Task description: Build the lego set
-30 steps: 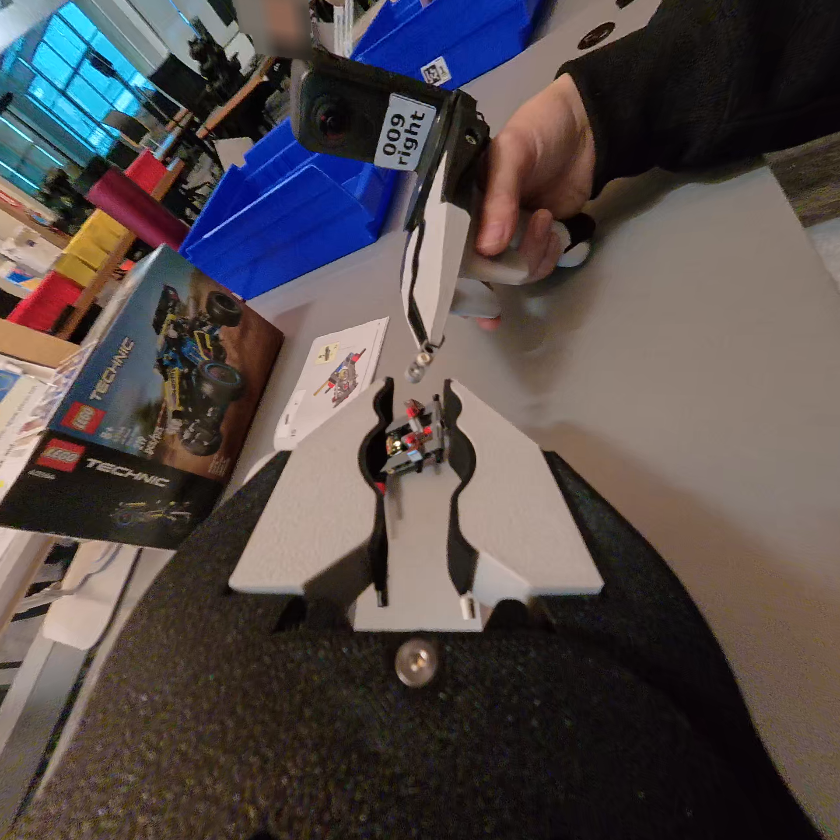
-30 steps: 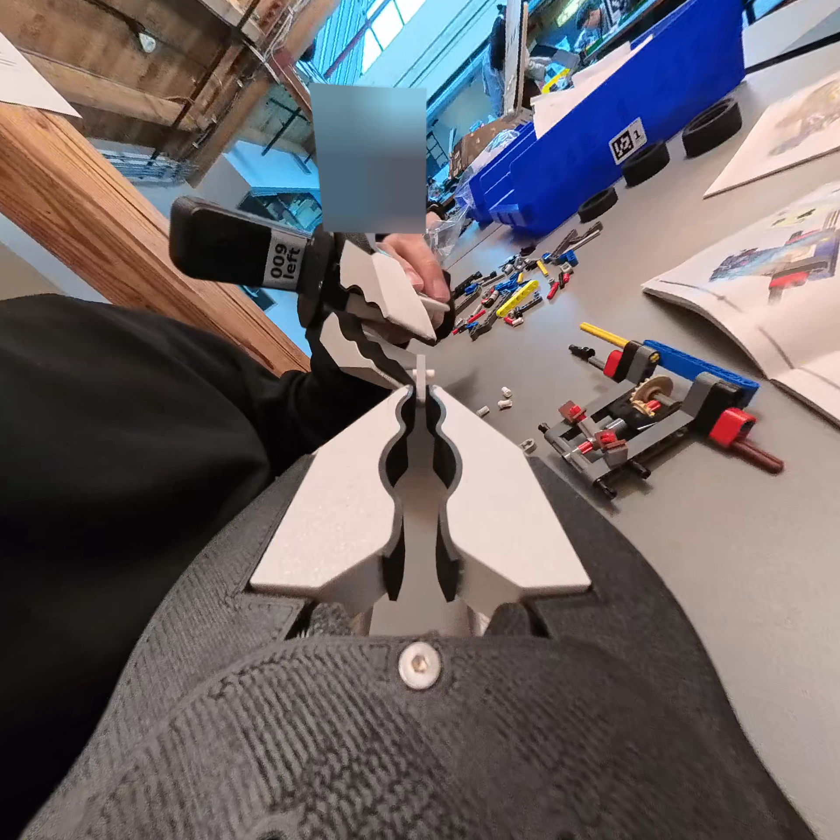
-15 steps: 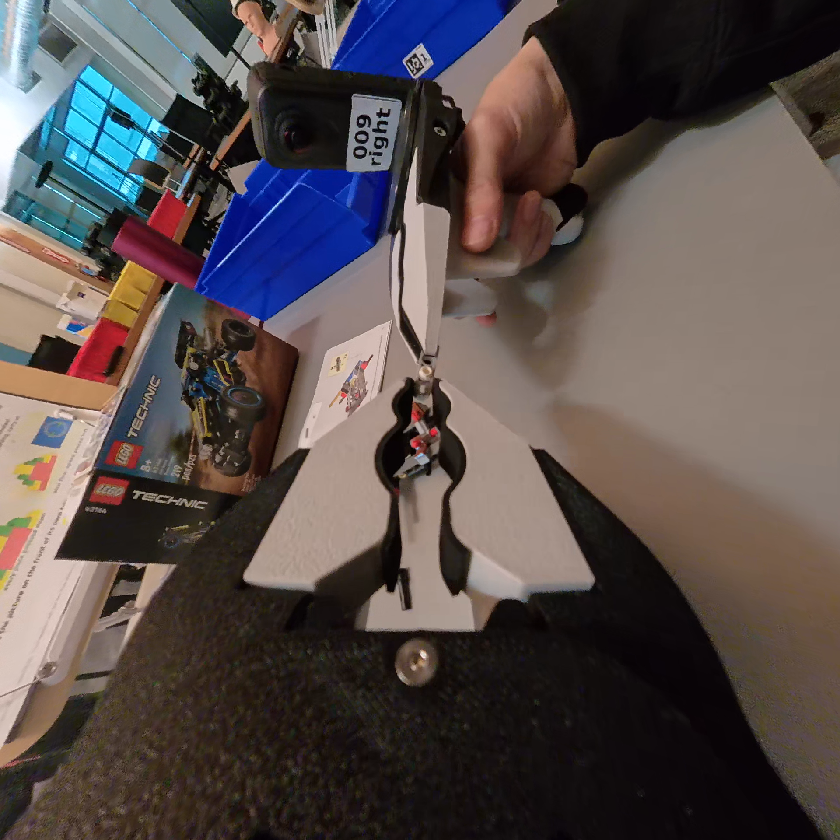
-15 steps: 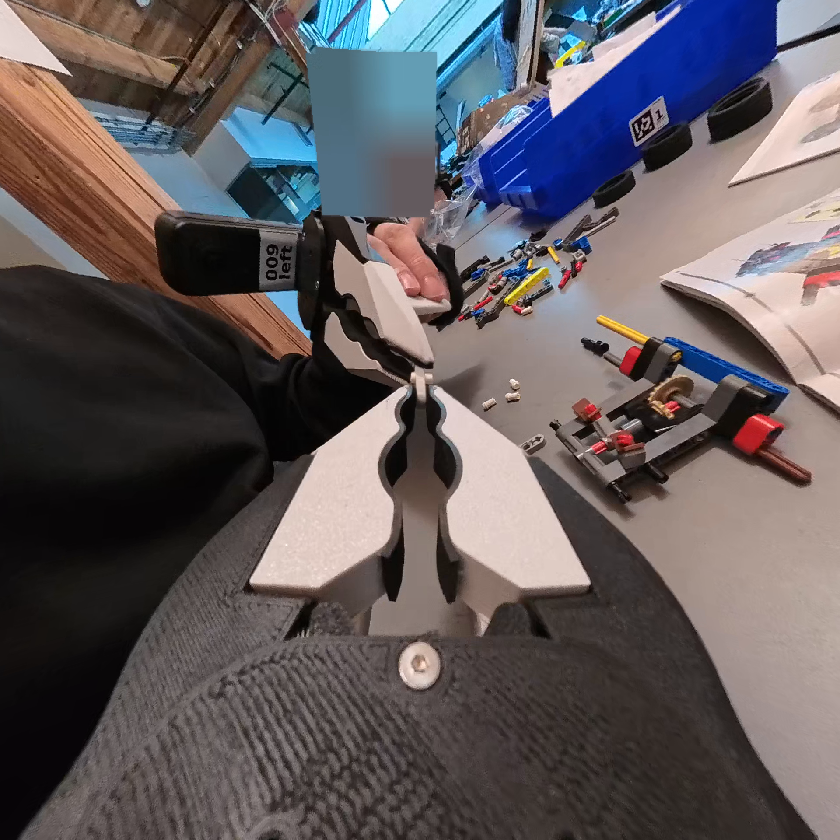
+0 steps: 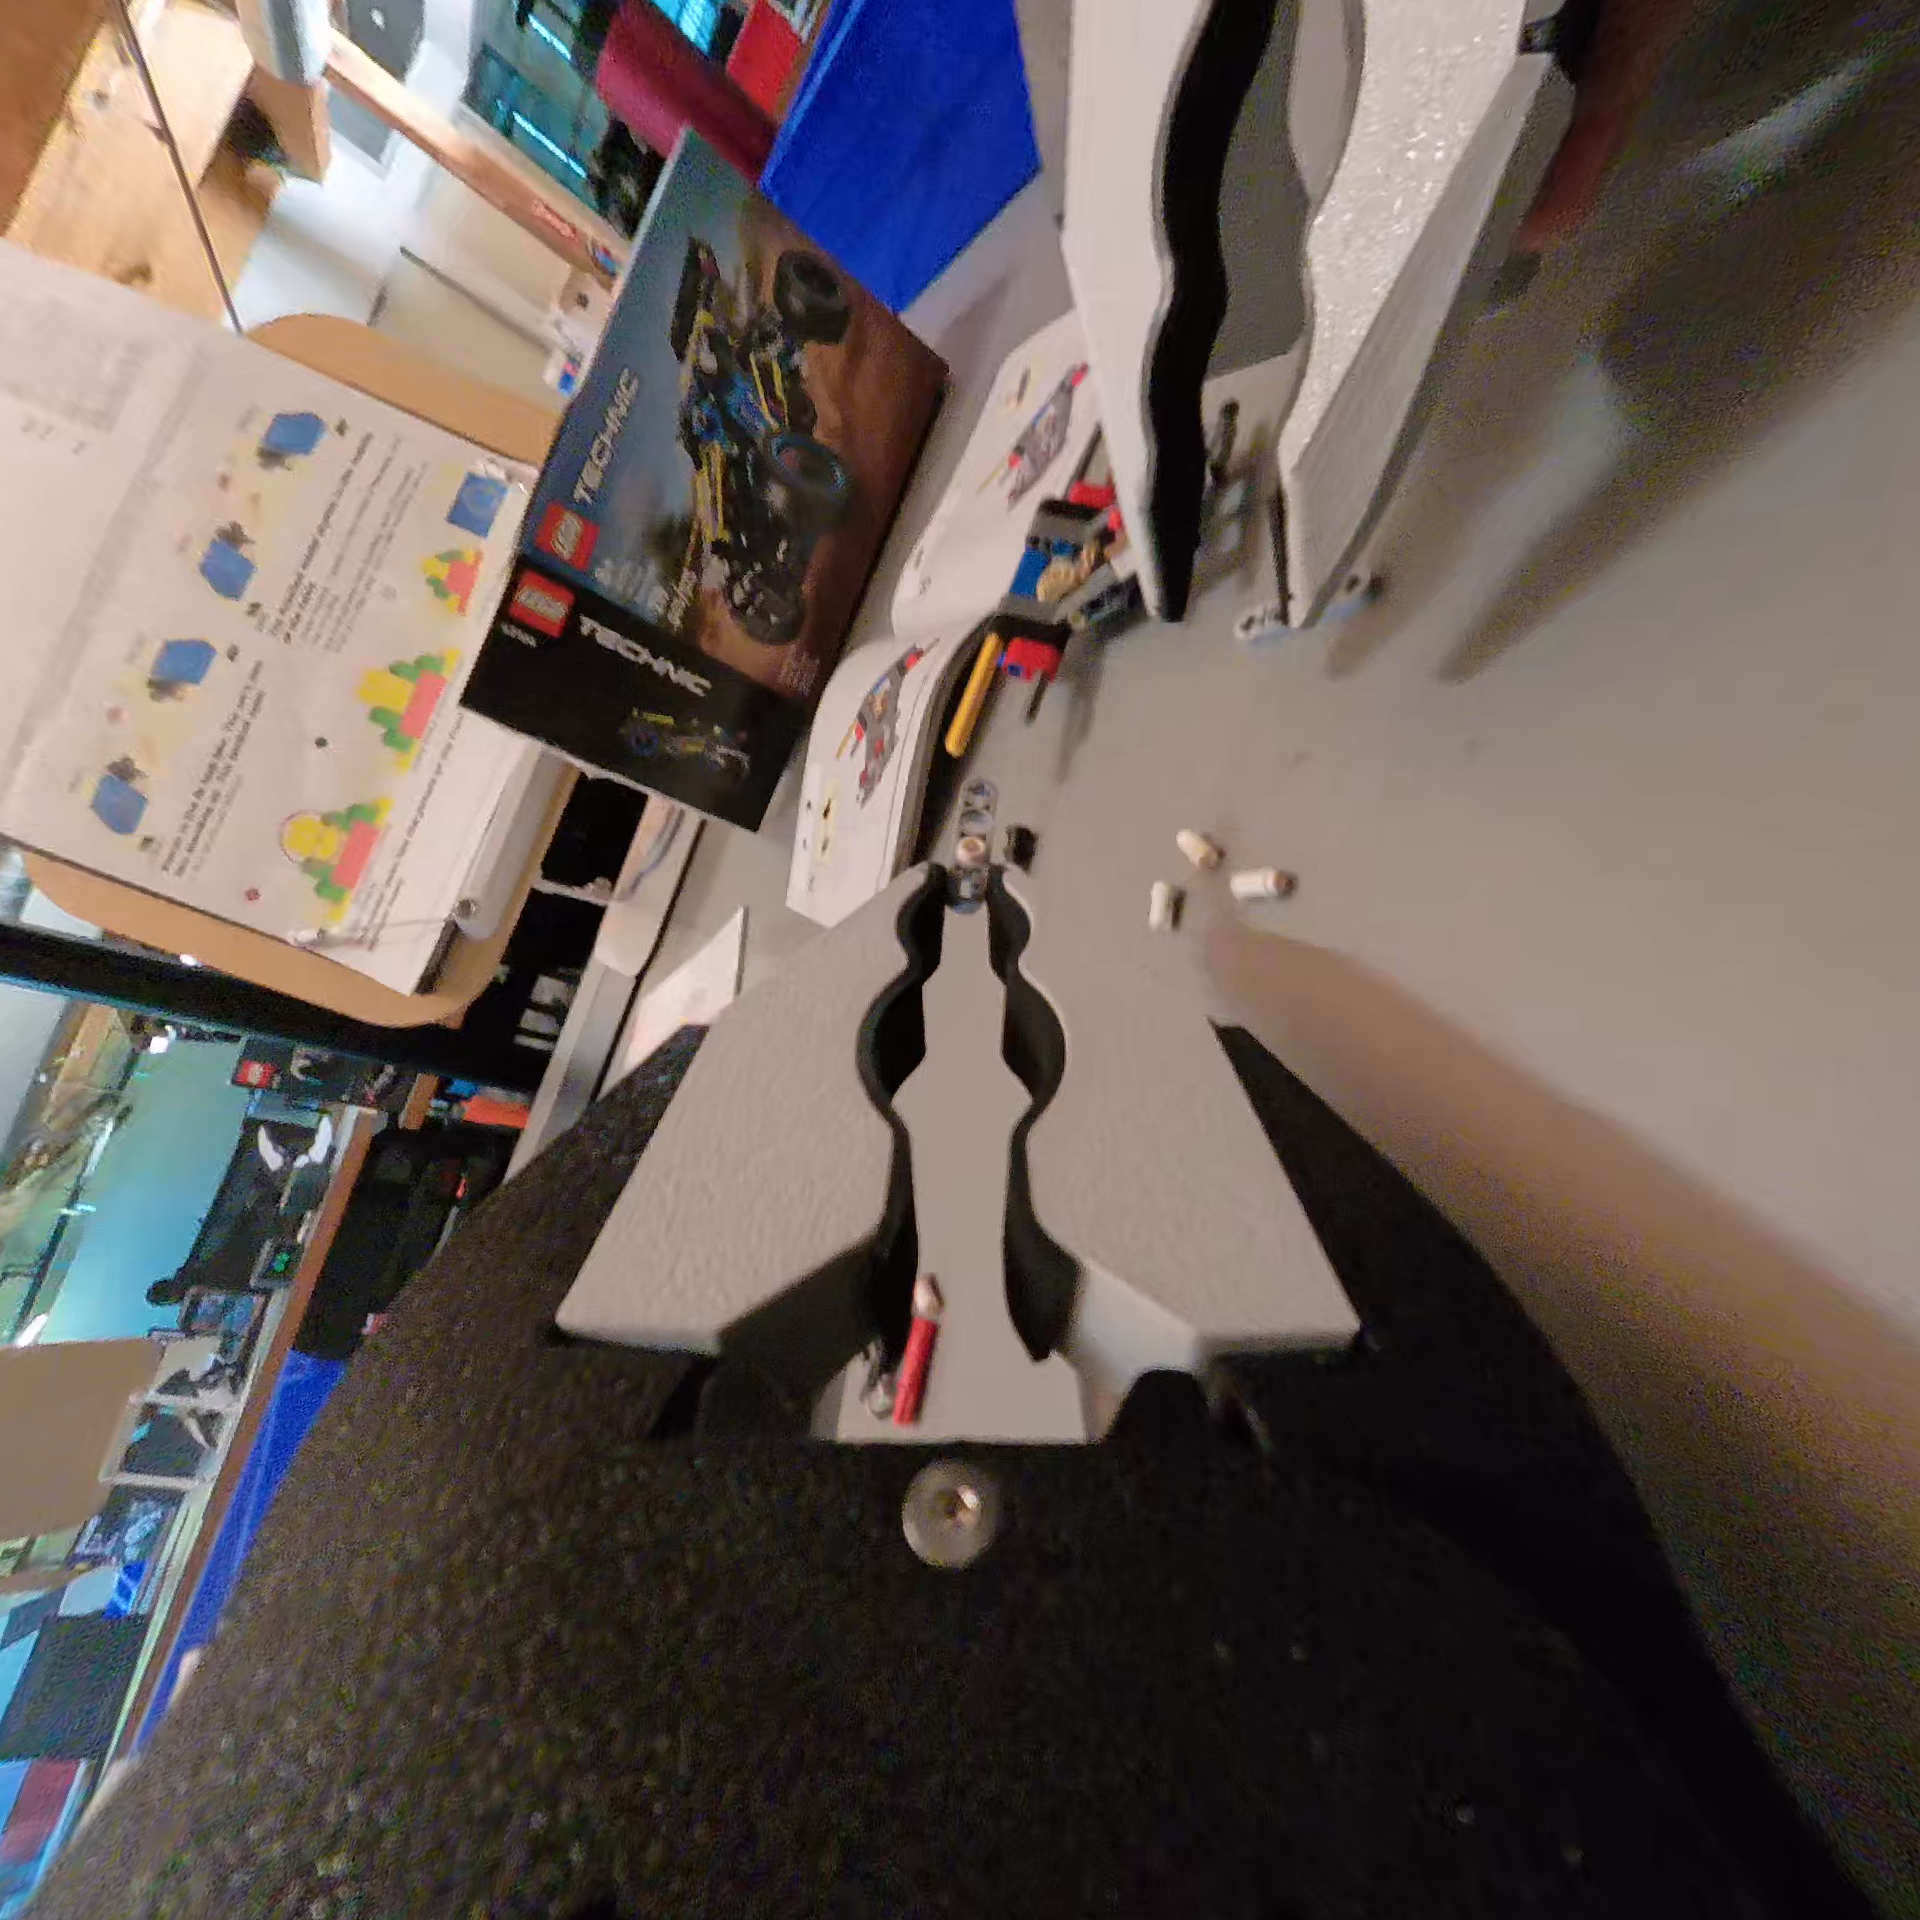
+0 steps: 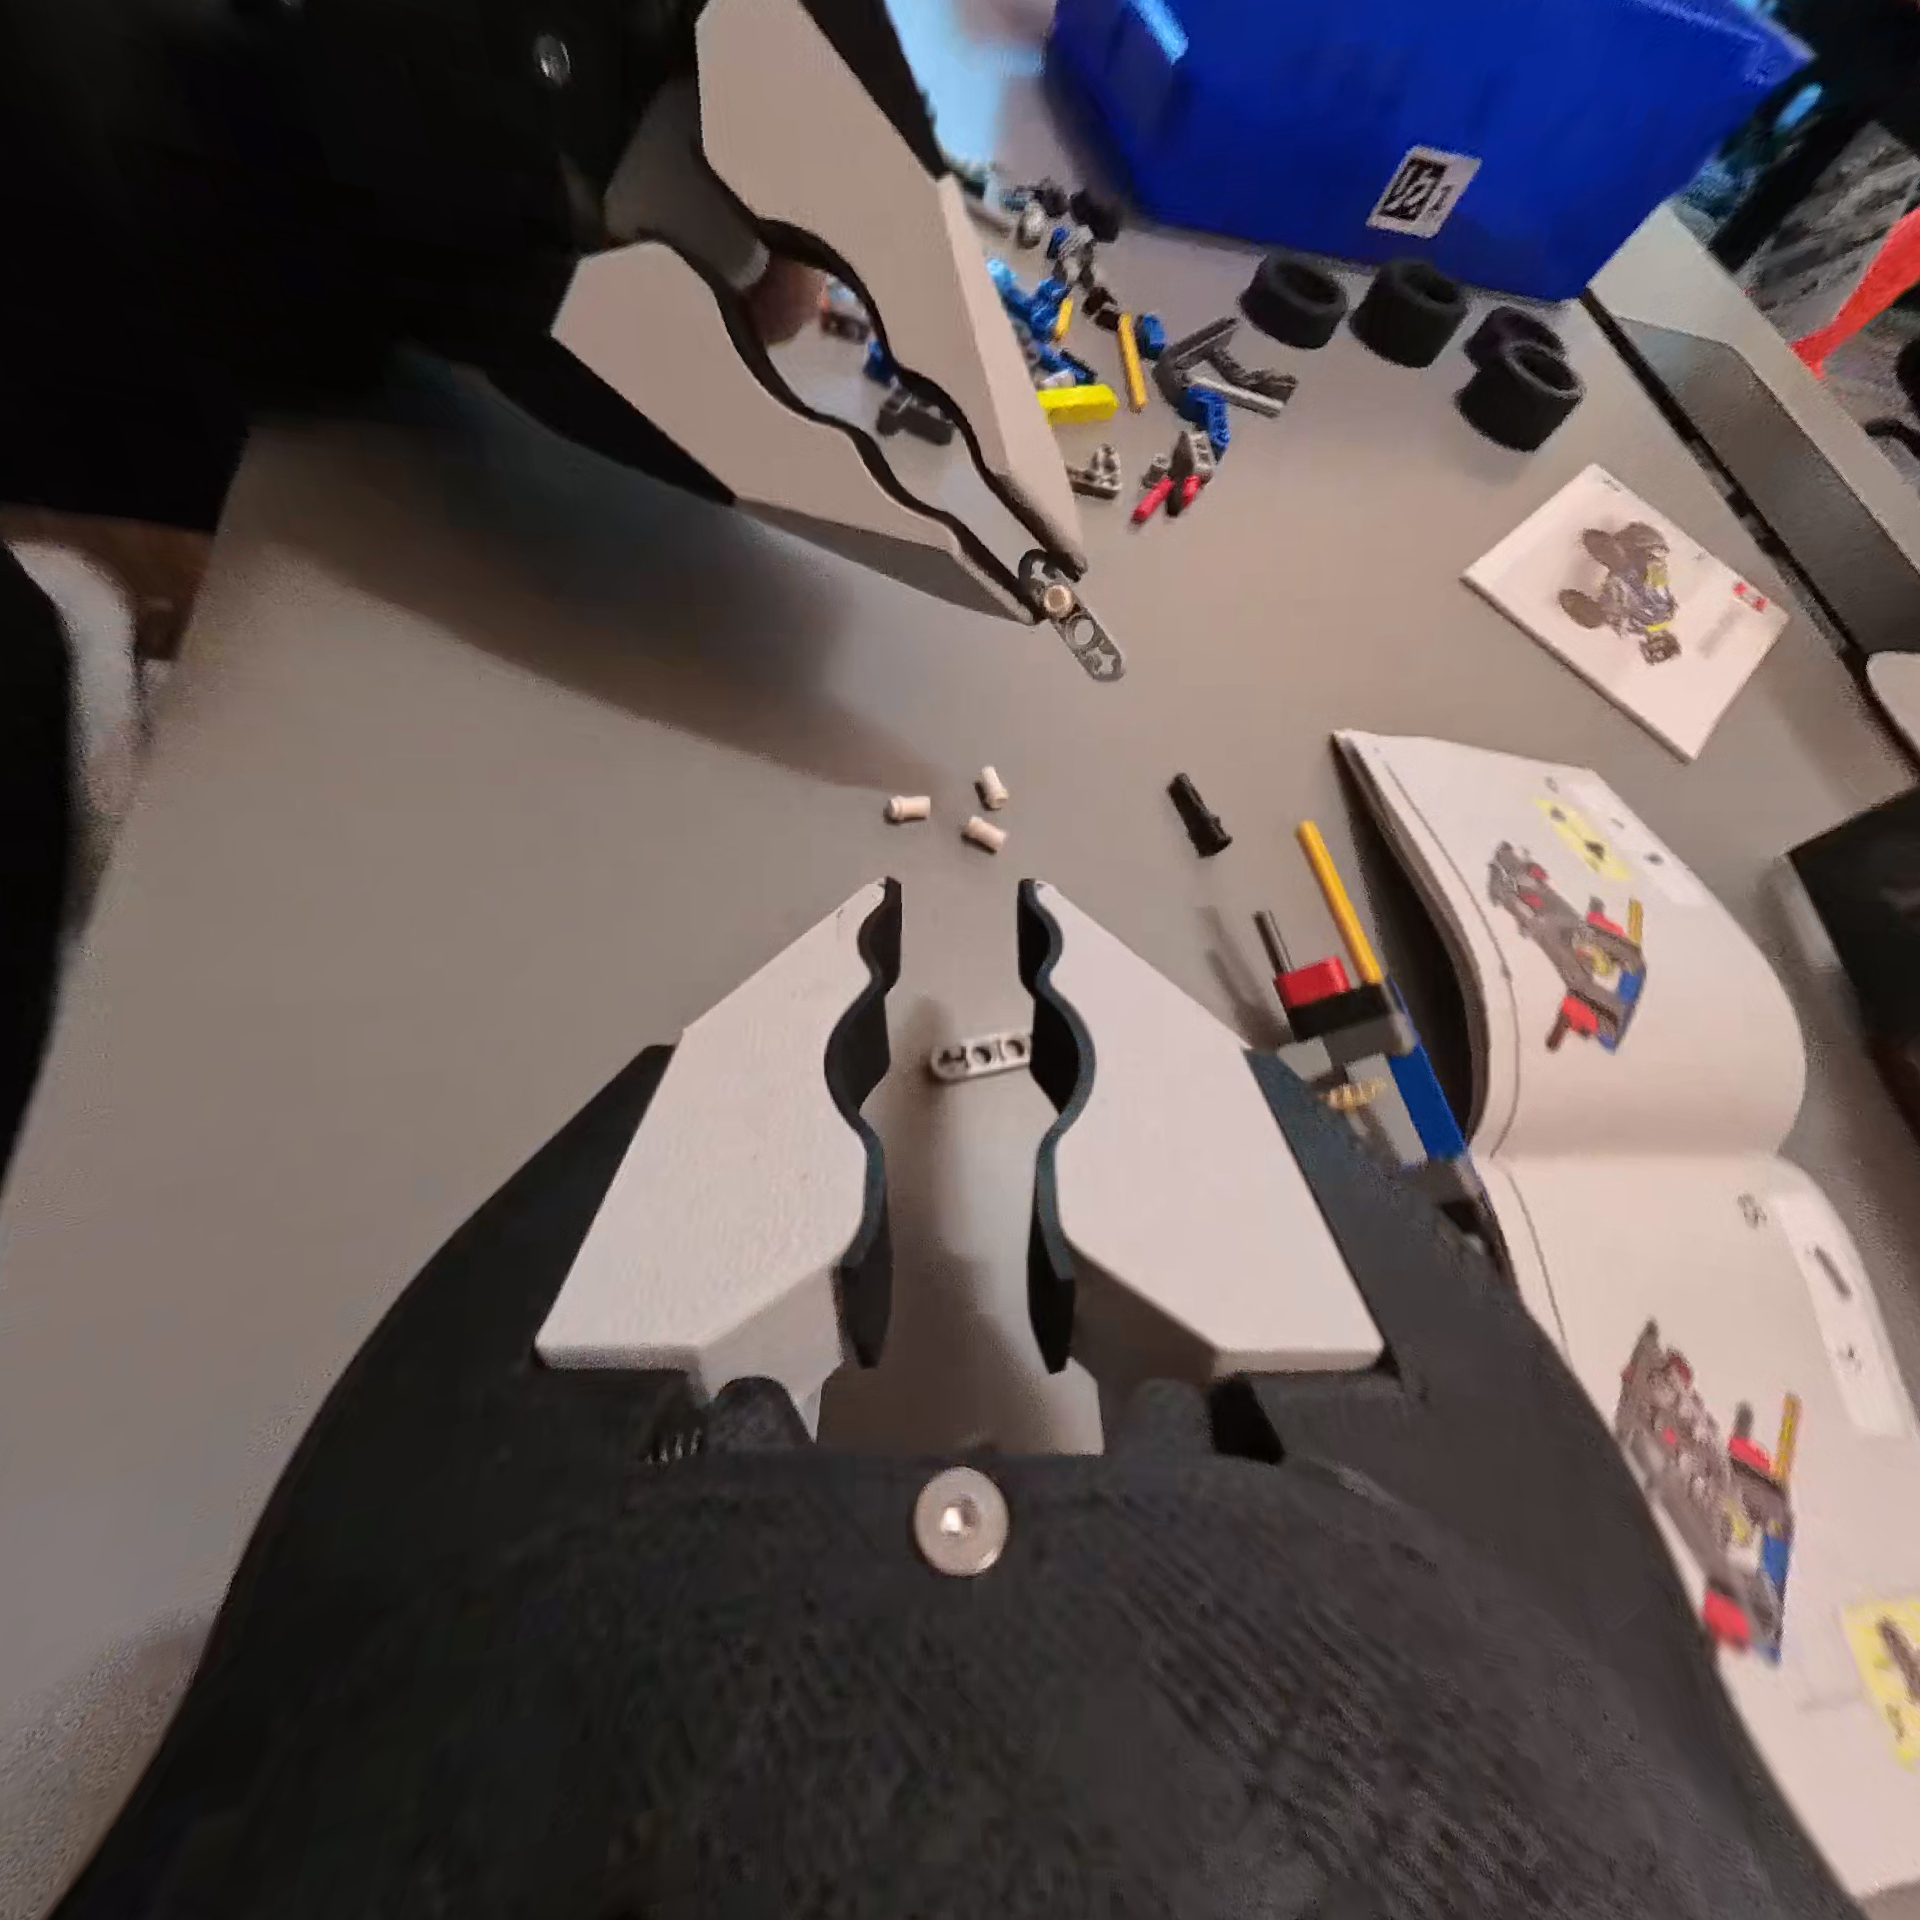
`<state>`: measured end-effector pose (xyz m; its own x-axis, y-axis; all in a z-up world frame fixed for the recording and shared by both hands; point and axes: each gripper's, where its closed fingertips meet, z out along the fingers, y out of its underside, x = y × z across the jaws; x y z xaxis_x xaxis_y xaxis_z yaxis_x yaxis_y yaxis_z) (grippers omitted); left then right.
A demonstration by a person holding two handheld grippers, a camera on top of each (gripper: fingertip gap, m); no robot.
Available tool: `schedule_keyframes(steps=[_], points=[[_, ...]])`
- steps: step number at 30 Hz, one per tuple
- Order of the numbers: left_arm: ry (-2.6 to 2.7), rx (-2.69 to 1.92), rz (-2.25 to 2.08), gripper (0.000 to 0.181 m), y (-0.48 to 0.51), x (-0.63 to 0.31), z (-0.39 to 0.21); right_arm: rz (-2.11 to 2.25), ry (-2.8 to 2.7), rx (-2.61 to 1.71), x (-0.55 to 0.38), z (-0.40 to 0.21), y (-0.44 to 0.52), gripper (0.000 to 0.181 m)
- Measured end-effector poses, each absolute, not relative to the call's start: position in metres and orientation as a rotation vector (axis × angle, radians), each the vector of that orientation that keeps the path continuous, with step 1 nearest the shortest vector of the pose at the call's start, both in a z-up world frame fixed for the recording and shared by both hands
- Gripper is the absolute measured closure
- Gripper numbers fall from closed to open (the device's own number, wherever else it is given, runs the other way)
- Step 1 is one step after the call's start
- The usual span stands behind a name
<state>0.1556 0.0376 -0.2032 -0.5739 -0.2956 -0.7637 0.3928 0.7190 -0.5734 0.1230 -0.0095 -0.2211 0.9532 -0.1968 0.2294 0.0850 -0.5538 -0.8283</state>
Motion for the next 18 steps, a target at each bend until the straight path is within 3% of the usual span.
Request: schedule_keyframes(steps=[7,18], points=[[1.977,0.033,-0.889,0.176,0.049,0.160,-0.213,-0.295,-0.037,-2.235,0.124,-0.237,0.031,0.166],[1.955,-0.020,-0.859,0.176,0.058,0.167,-0.215,-0.268,0.594,-2.222,0.129,-0.253,0.029,0.164]])
